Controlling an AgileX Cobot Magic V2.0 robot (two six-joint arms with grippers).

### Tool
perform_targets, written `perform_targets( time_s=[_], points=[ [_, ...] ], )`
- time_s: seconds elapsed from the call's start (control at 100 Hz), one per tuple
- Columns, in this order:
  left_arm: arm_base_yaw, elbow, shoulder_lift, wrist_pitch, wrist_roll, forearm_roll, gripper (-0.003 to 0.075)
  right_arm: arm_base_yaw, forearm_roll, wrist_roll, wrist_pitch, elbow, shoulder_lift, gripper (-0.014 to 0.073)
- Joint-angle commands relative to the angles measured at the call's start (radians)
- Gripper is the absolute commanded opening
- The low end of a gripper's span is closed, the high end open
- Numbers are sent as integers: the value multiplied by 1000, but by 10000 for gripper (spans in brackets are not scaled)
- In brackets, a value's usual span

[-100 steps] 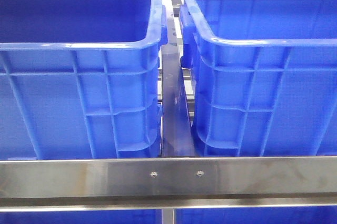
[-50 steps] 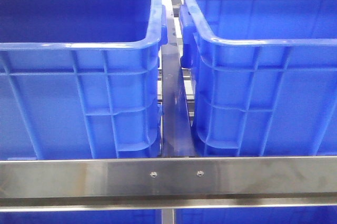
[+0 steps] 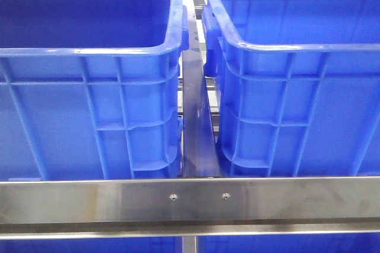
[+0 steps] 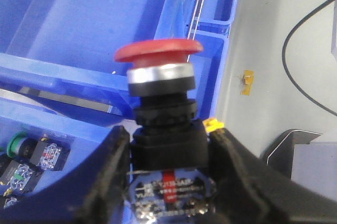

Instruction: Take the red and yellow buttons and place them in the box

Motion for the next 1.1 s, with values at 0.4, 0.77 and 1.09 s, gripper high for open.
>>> perform_targets(
  time_s=[0.4,0.77,1.09],
  points=[
    [-8,-28,-17,-74,1,-16,-19,2,128,-64,63,-25,0,489],
    [-8,-28,-17,-74,1,-16,-19,2,137,-93,118,-25,33,489],
    [-8,-28,-17,-74,1,-16,-19,6,150,-120,143,-25,79,505]
  ],
)
